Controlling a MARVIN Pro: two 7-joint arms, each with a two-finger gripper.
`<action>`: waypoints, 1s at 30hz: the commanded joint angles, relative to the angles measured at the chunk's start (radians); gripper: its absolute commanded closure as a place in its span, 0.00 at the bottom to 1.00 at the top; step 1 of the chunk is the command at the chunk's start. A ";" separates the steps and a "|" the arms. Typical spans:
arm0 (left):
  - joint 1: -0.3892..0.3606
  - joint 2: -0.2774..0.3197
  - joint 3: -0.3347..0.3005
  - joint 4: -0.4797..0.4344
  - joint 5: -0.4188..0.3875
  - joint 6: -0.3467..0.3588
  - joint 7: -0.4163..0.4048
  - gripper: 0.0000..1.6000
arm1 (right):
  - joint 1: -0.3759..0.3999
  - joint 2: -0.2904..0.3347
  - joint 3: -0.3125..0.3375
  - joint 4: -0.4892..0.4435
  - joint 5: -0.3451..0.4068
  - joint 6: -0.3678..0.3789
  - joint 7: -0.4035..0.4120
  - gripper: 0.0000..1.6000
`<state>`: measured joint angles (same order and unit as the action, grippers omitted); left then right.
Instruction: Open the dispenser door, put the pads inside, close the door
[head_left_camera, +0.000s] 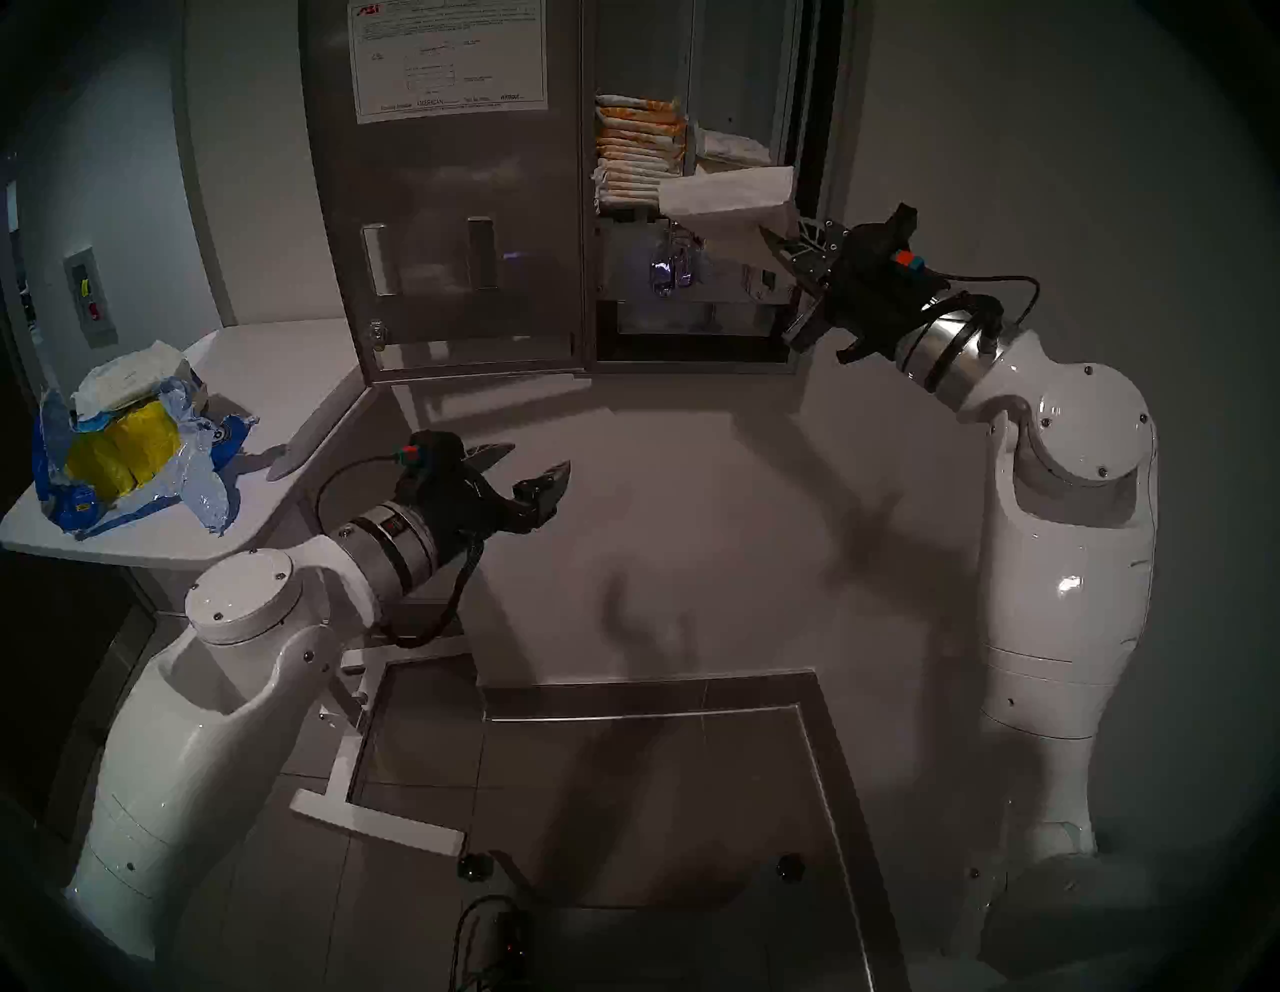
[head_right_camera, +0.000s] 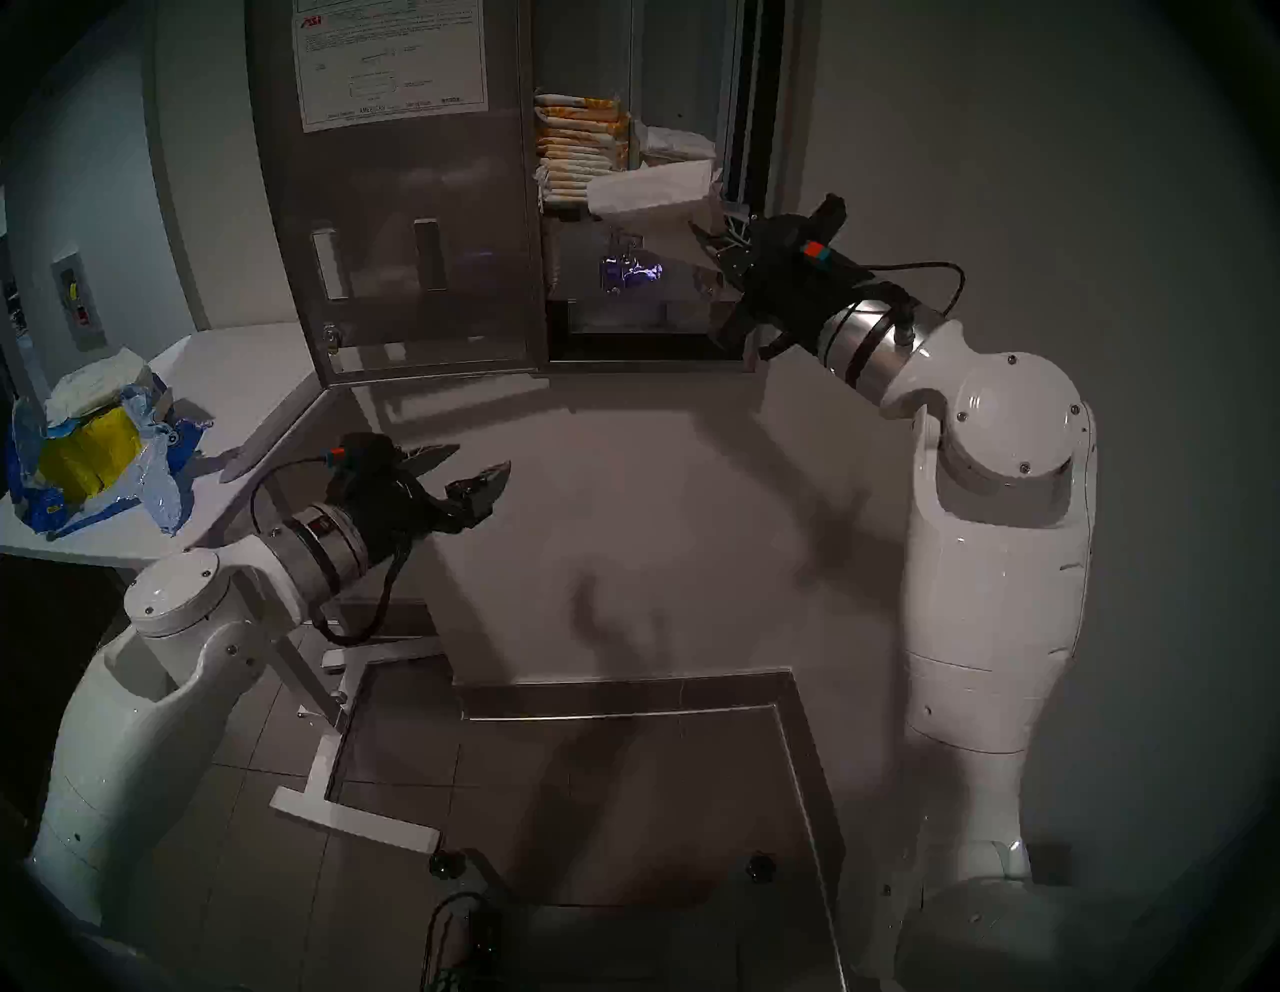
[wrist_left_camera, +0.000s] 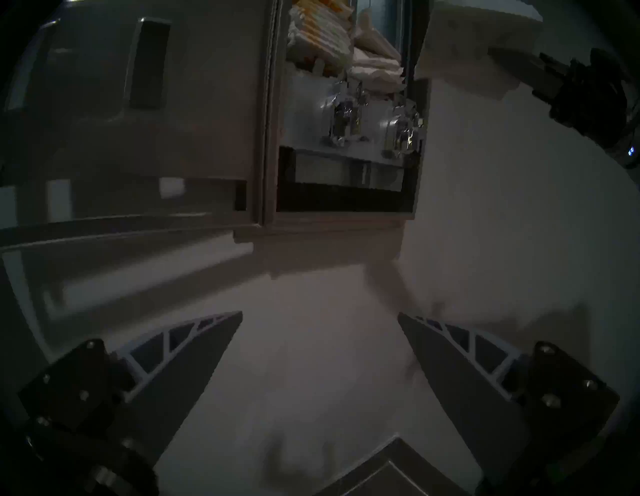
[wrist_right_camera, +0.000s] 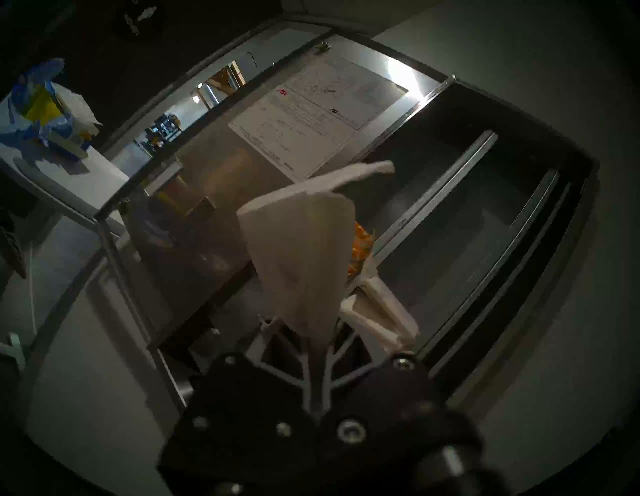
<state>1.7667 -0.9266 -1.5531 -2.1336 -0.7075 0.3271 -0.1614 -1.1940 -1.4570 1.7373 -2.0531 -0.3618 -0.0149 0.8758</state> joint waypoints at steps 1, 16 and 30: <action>0.032 -0.003 -0.016 -0.049 0.002 0.002 0.019 0.00 | 0.000 0.005 -0.021 -0.042 -0.109 -0.102 -0.098 1.00; 0.080 0.005 0.004 -0.069 0.083 0.005 0.085 0.00 | 0.048 0.024 -0.074 0.000 -0.364 -0.256 -0.247 1.00; 0.118 -0.002 0.044 -0.070 0.125 0.025 0.147 0.00 | 0.176 0.011 -0.109 0.121 -0.524 -0.292 -0.367 1.00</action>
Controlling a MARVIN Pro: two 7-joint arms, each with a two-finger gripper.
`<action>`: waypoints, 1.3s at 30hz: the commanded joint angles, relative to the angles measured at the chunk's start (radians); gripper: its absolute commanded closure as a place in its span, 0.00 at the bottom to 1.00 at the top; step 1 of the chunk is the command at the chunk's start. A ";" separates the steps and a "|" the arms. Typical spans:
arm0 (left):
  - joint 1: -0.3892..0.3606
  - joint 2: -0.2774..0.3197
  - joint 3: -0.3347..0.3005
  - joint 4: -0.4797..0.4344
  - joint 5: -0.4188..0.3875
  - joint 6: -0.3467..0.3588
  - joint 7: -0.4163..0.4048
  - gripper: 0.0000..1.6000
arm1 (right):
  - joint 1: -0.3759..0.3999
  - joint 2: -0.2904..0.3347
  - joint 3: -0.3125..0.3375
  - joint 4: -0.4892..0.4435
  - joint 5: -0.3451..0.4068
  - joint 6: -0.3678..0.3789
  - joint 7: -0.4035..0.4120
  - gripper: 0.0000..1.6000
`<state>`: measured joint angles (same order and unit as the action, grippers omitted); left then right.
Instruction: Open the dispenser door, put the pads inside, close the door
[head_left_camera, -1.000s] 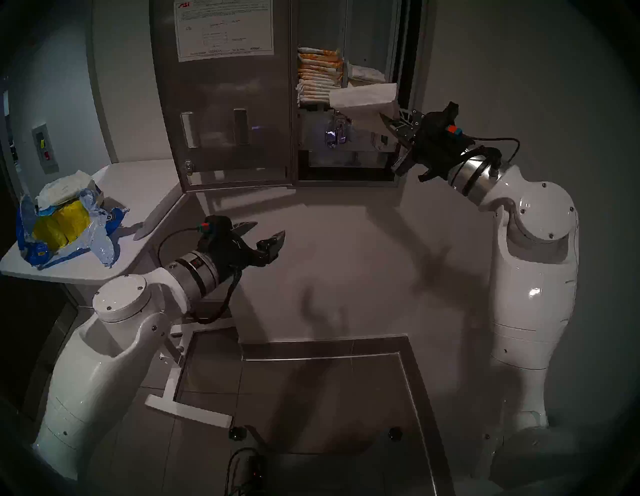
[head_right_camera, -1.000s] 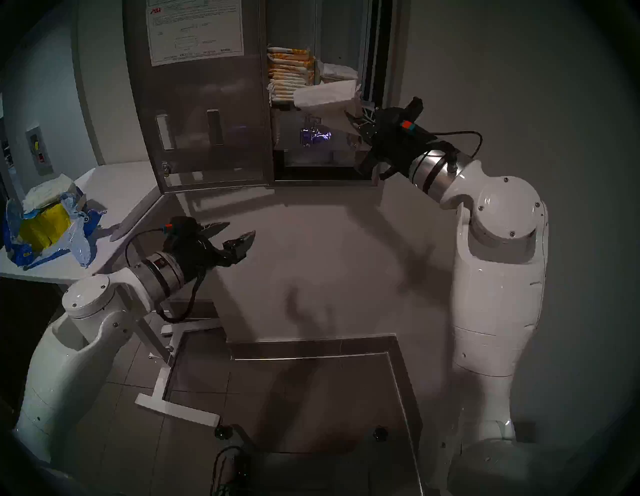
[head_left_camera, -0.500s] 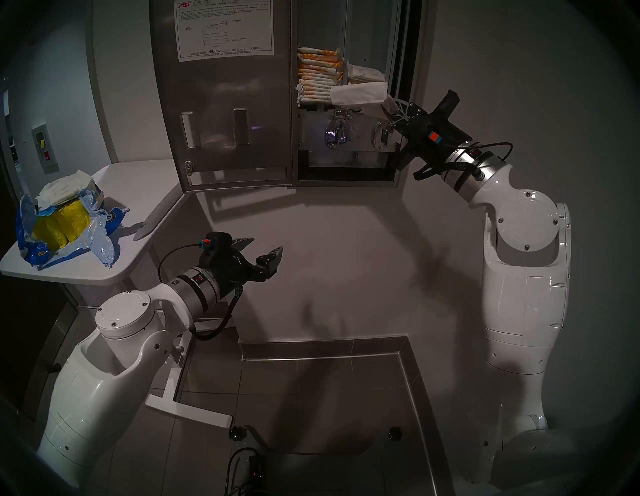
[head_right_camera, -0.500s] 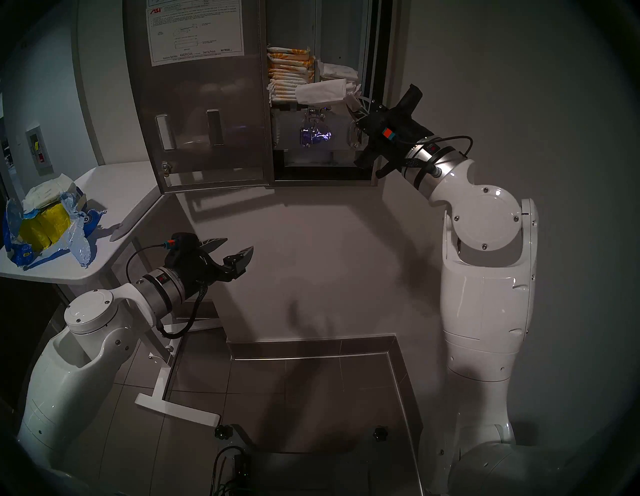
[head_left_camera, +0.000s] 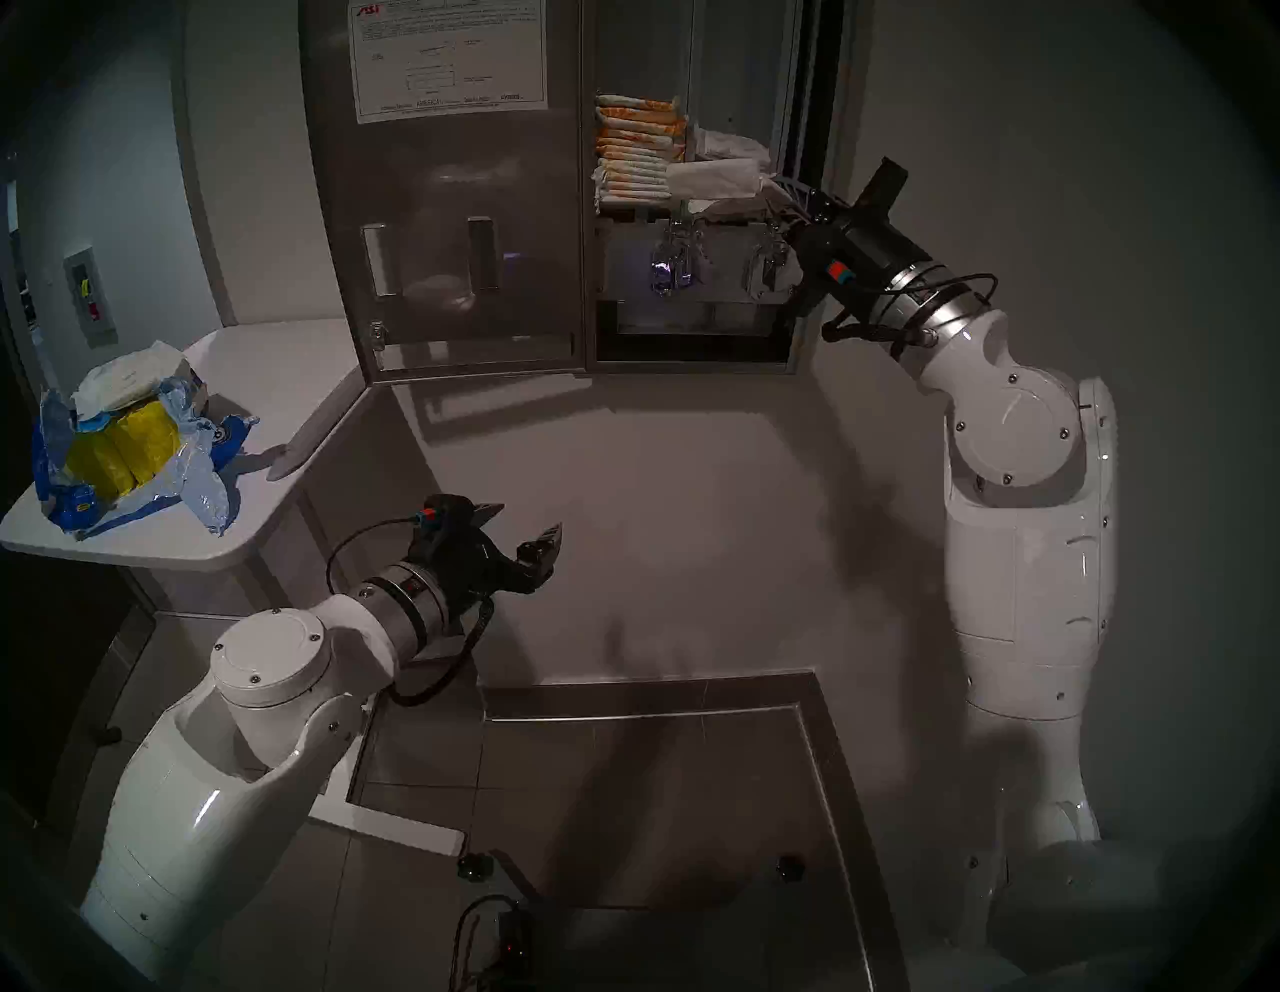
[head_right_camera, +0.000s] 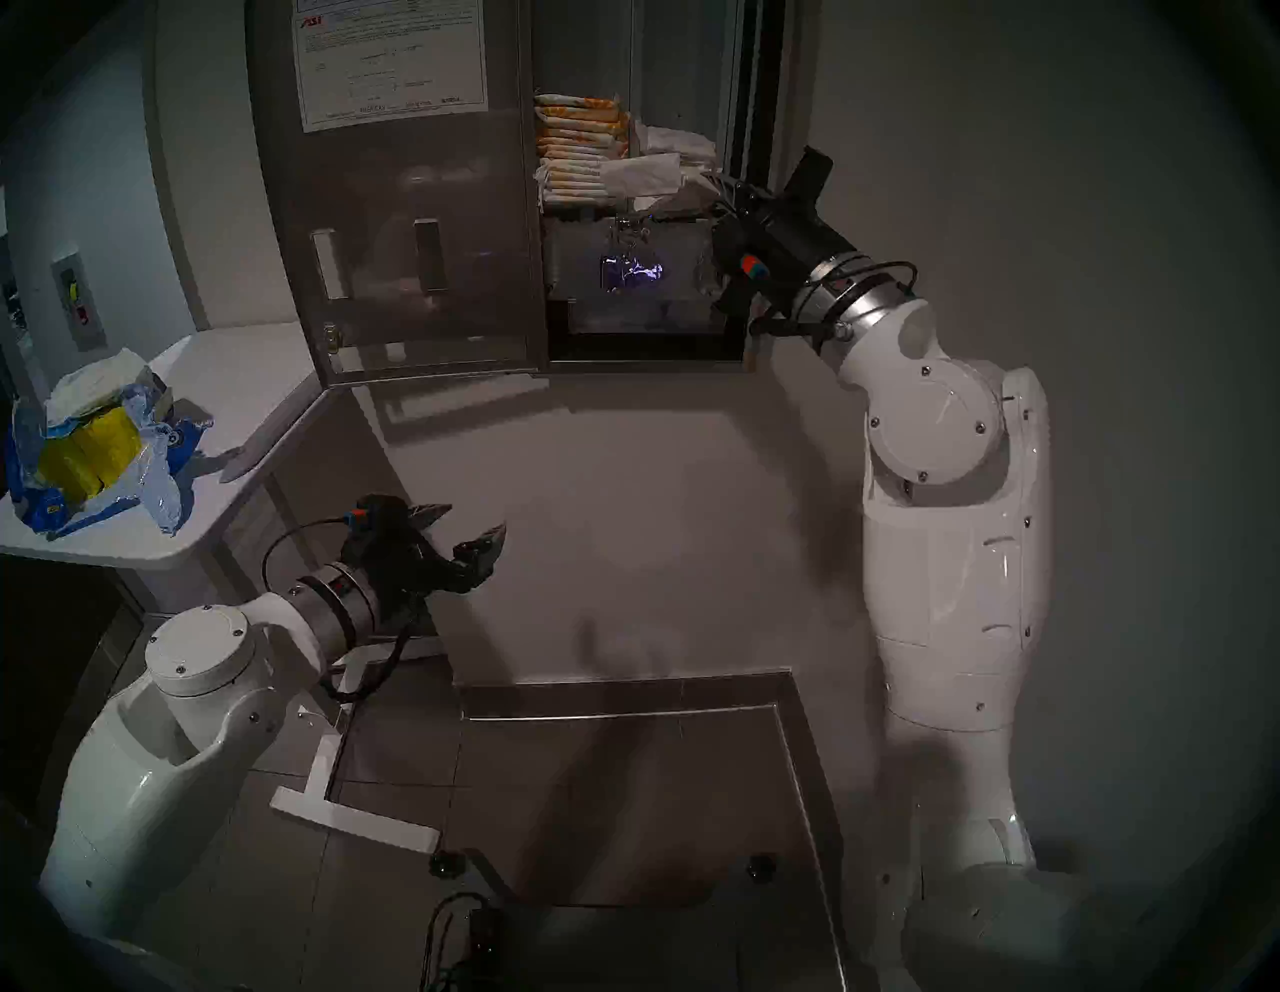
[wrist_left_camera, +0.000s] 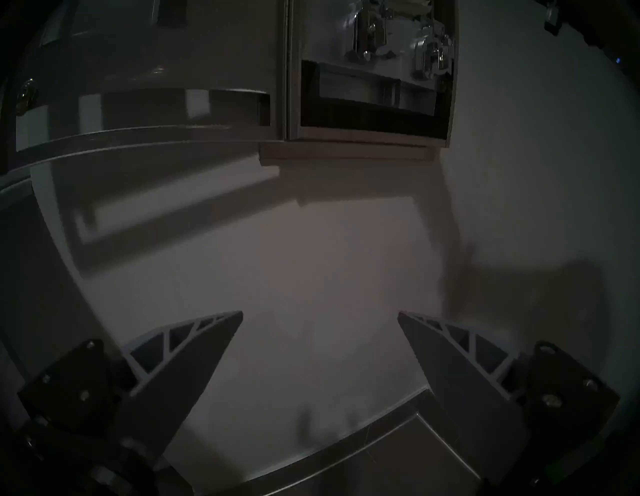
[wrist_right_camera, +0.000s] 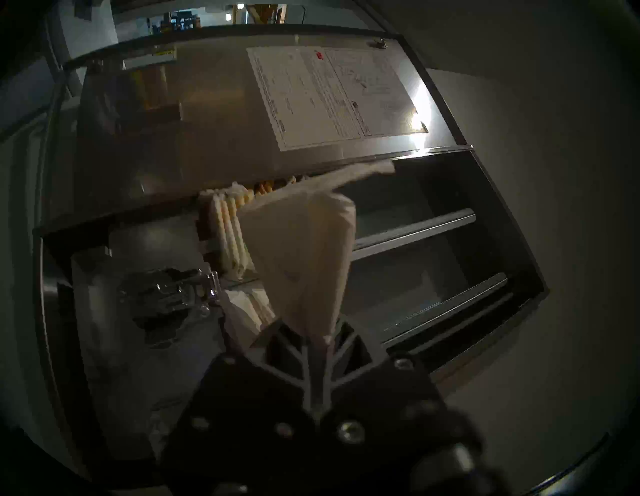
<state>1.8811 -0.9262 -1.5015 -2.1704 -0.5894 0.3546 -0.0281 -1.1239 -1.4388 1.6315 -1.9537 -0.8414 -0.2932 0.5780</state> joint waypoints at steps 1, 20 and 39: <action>0.006 -0.003 -0.007 -0.033 0.007 -0.003 0.015 0.00 | 0.108 -0.008 -0.005 0.025 -0.051 -0.014 -0.078 1.00; 0.033 -0.003 -0.006 -0.029 0.001 -0.006 0.026 0.00 | 0.237 -0.046 -0.020 0.145 -0.146 -0.024 -0.190 1.00; 0.044 -0.007 -0.012 -0.032 0.002 -0.001 0.029 0.00 | 0.273 -0.096 -0.036 0.225 -0.255 0.024 -0.285 1.00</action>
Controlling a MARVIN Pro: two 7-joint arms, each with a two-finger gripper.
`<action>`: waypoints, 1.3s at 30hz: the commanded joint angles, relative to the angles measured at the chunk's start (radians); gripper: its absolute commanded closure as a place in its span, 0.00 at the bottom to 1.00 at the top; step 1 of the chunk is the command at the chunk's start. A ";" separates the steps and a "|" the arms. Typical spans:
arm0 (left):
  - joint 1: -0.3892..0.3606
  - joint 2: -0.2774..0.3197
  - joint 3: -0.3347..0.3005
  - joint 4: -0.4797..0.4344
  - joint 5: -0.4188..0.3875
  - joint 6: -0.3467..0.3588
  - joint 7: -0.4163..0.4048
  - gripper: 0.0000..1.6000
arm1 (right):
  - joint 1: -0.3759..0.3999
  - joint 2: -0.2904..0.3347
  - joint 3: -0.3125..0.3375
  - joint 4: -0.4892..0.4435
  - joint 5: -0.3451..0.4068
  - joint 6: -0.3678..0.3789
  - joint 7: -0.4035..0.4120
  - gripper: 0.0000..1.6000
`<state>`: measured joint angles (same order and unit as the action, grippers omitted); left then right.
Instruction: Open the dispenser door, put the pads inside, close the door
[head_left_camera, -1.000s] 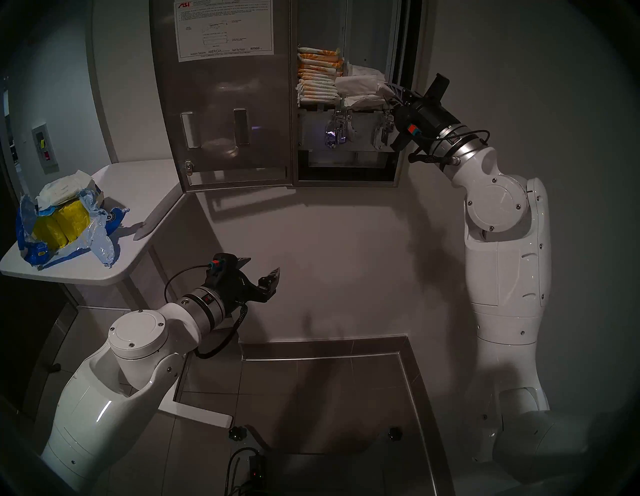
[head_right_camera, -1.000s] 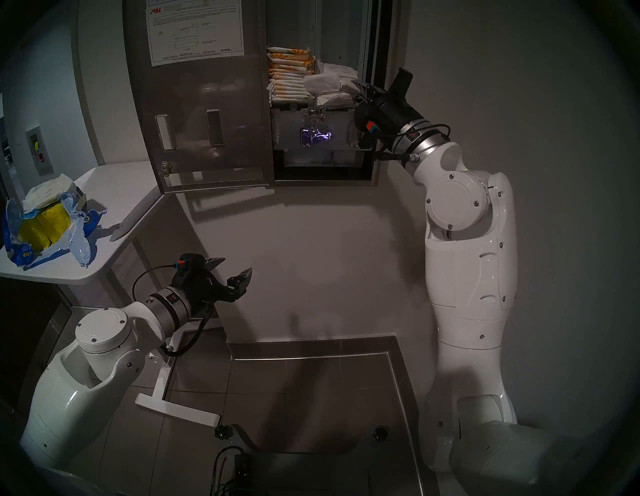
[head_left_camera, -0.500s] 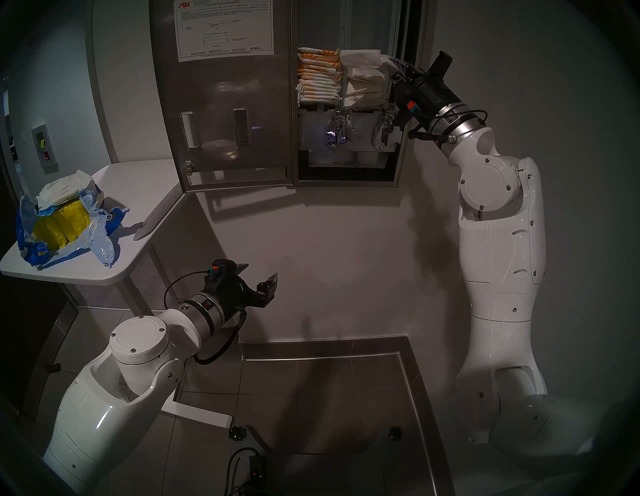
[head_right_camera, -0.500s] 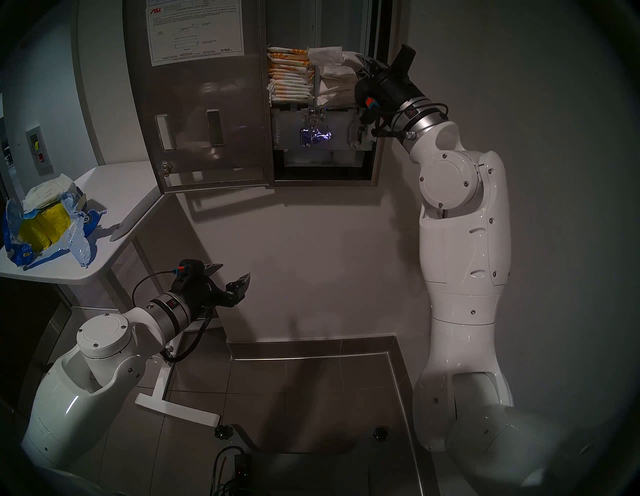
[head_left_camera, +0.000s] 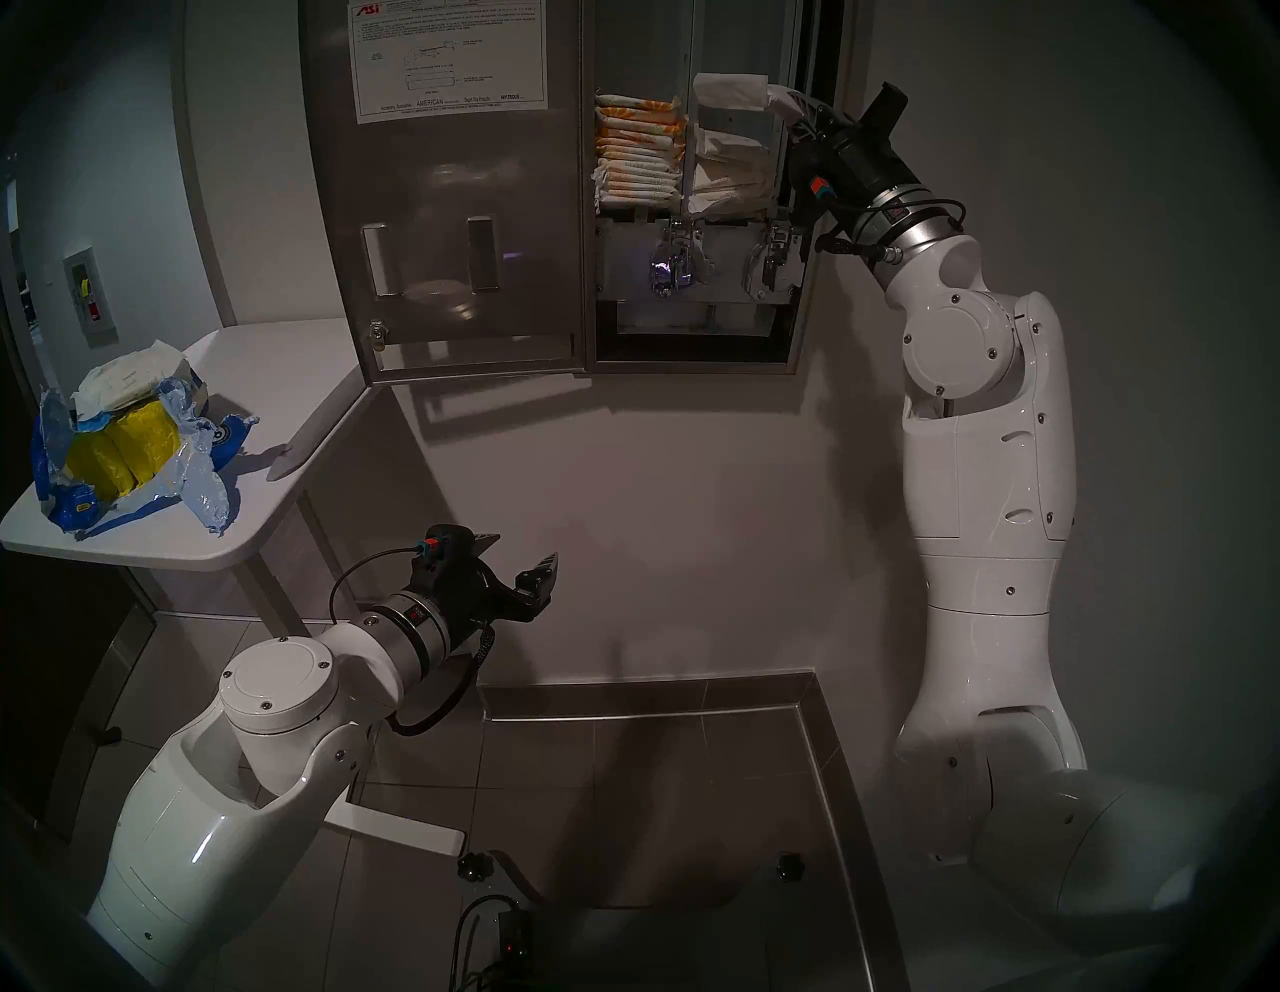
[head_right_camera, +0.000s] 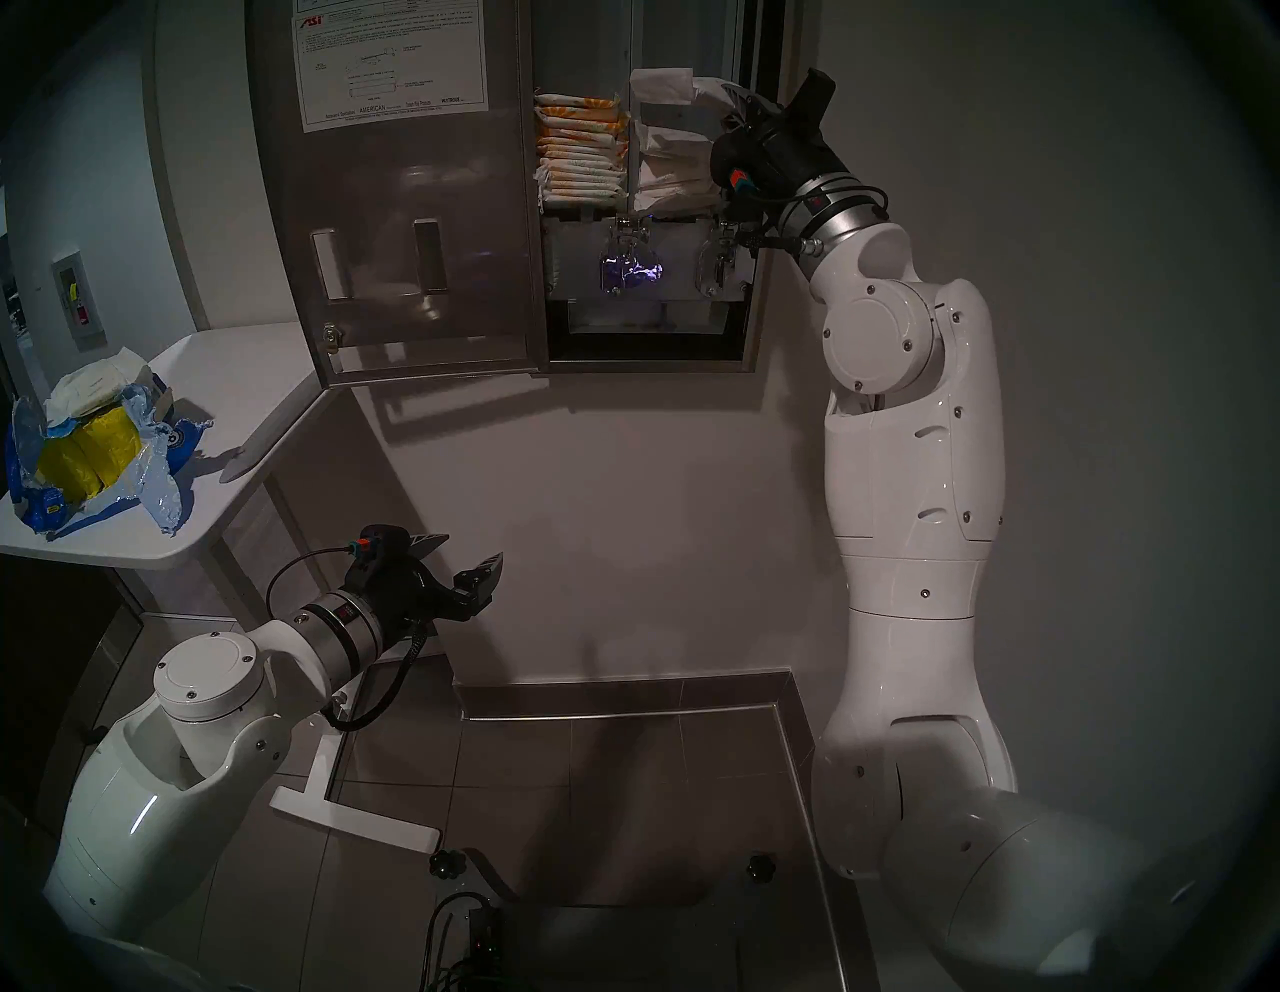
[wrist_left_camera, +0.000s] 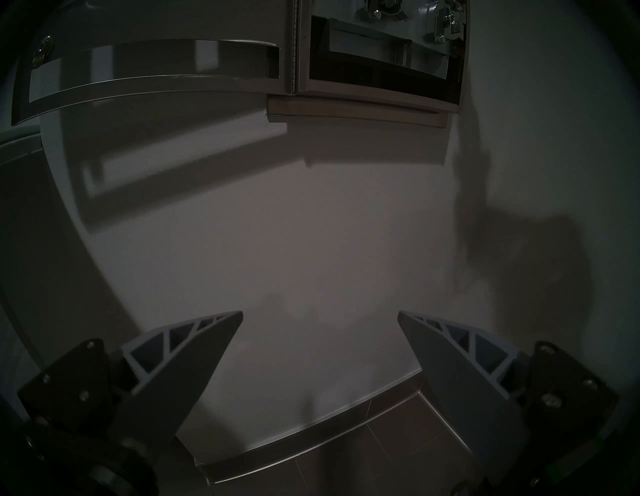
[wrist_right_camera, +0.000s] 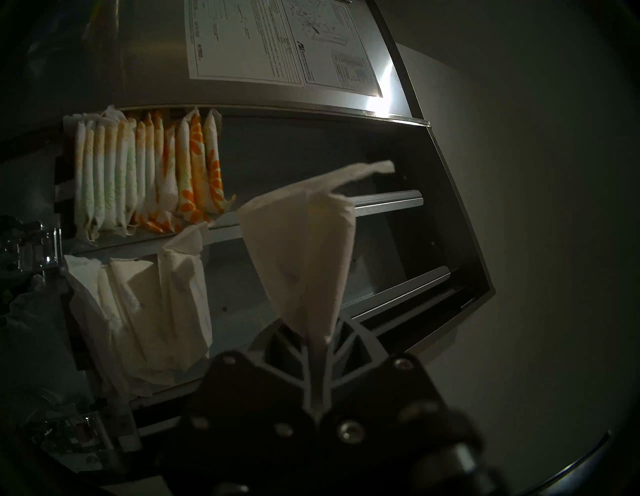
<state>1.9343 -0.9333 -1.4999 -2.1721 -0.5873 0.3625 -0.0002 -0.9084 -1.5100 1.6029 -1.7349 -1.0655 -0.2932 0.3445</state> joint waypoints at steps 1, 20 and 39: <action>-0.010 0.000 -0.014 -0.030 0.000 -0.009 0.001 0.00 | 0.059 -0.029 -0.010 0.011 -0.037 0.029 -0.055 1.00; -0.010 -0.001 -0.014 -0.029 0.001 -0.008 -0.001 0.00 | 0.120 -0.089 -0.084 0.139 -0.124 0.090 -0.125 1.00; -0.009 -0.002 -0.015 -0.030 0.002 -0.008 -0.002 0.00 | 0.128 -0.093 -0.070 0.157 -0.183 0.161 -0.179 1.00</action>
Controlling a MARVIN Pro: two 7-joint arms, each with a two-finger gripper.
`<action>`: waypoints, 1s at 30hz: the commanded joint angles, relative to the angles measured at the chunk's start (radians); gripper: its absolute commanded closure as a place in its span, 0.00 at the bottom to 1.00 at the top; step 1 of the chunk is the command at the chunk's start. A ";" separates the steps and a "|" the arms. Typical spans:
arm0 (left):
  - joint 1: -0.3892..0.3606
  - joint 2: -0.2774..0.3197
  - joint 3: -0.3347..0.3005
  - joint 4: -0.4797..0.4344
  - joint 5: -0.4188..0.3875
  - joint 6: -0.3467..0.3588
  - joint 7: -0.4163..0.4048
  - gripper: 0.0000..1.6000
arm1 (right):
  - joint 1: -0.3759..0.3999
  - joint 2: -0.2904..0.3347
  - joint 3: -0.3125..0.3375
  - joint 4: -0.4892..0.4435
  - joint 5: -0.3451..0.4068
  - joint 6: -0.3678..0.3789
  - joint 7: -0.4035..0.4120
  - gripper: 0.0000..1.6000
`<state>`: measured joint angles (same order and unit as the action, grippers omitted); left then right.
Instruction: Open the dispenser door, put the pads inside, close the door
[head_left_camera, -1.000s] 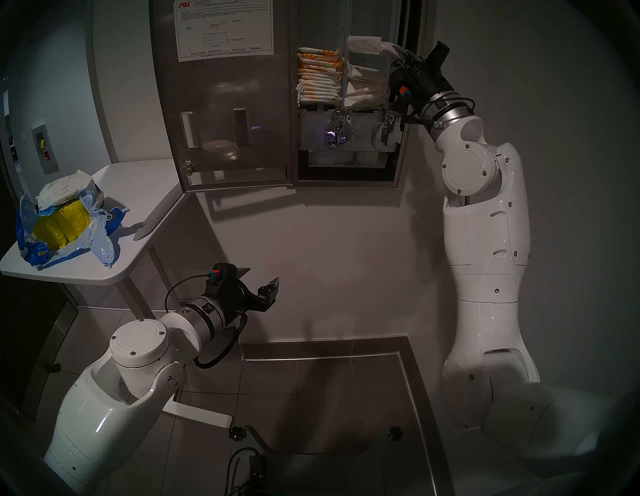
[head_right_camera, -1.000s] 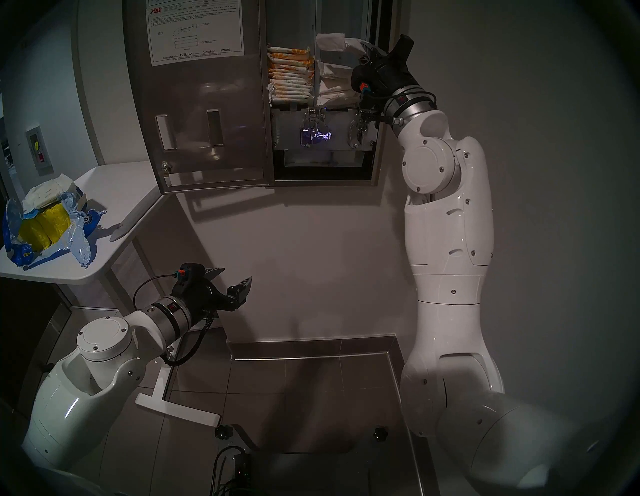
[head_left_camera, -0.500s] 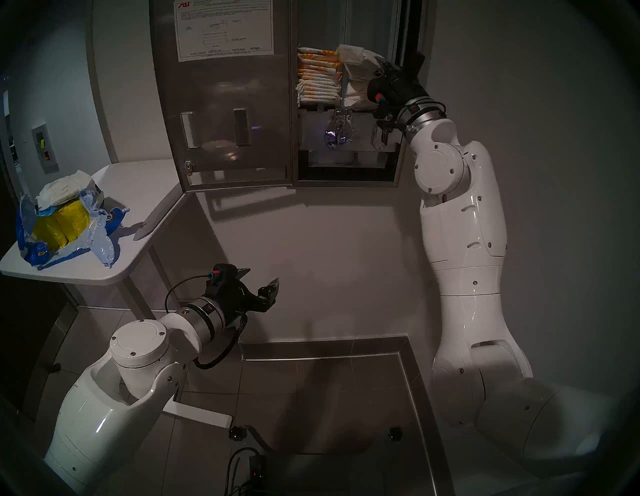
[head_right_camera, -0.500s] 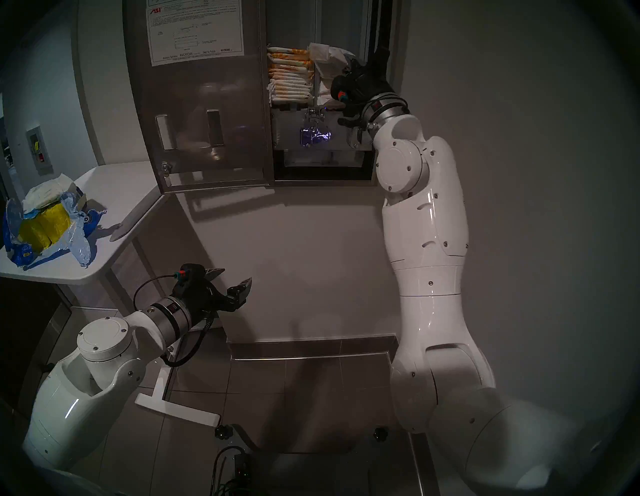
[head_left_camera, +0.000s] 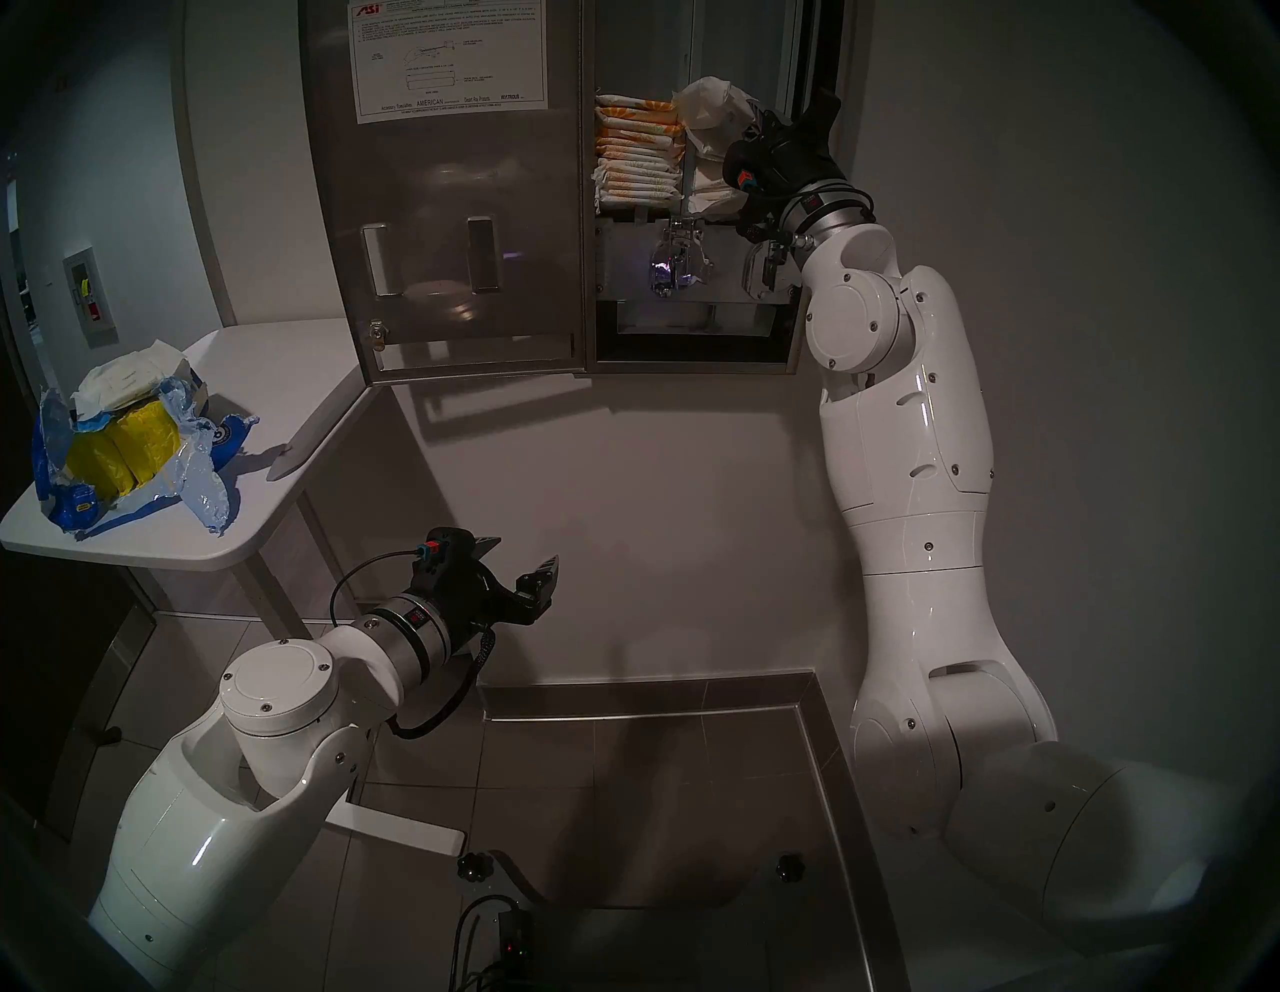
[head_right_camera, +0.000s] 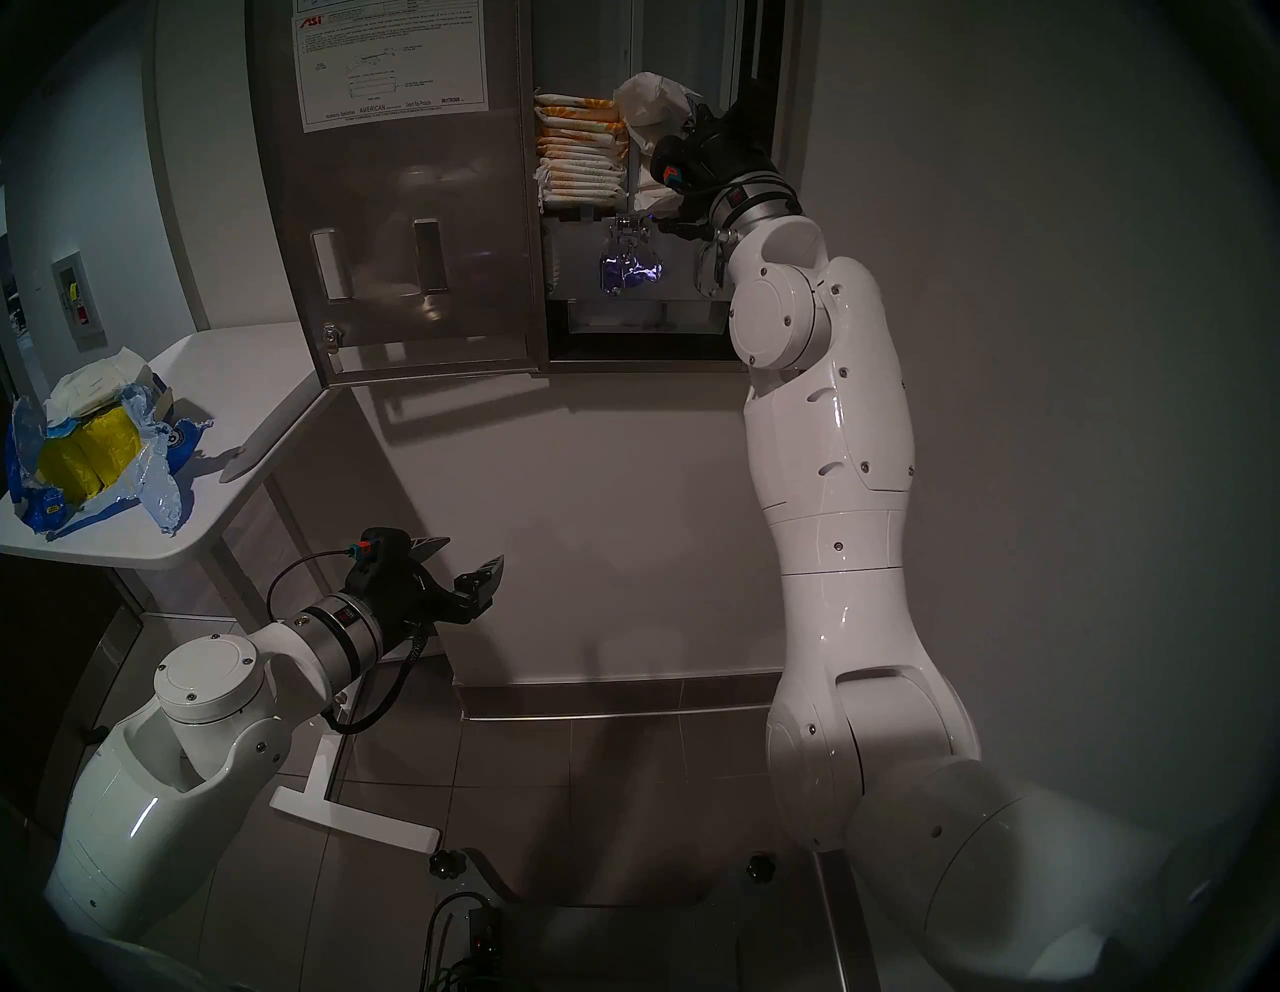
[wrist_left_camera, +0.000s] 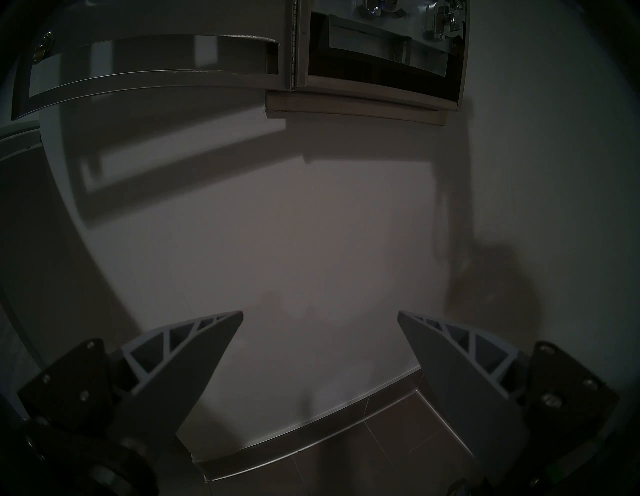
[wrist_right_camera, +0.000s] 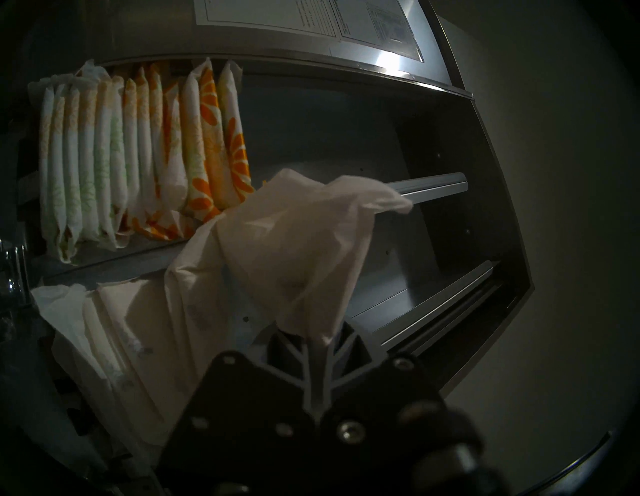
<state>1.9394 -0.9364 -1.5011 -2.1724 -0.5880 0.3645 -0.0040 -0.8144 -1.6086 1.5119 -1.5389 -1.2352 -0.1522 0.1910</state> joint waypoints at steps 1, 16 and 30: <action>-0.014 0.001 -0.014 -0.029 0.003 -0.009 0.002 0.00 | 0.029 0.009 0.024 -0.045 -0.015 0.021 -0.024 1.00; -0.014 0.000 -0.014 -0.030 0.003 -0.009 0.002 0.00 | 0.010 0.006 0.038 -0.058 -0.016 0.020 -0.010 1.00; -0.014 0.000 -0.014 -0.029 0.003 -0.009 0.001 0.00 | 0.074 -0.030 -0.002 0.031 -0.034 0.028 -0.032 1.00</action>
<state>1.9403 -0.9377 -1.5019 -2.1727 -0.5873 0.3654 -0.0051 -0.8132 -1.6174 1.5246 -1.5205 -1.2641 -0.1260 0.1861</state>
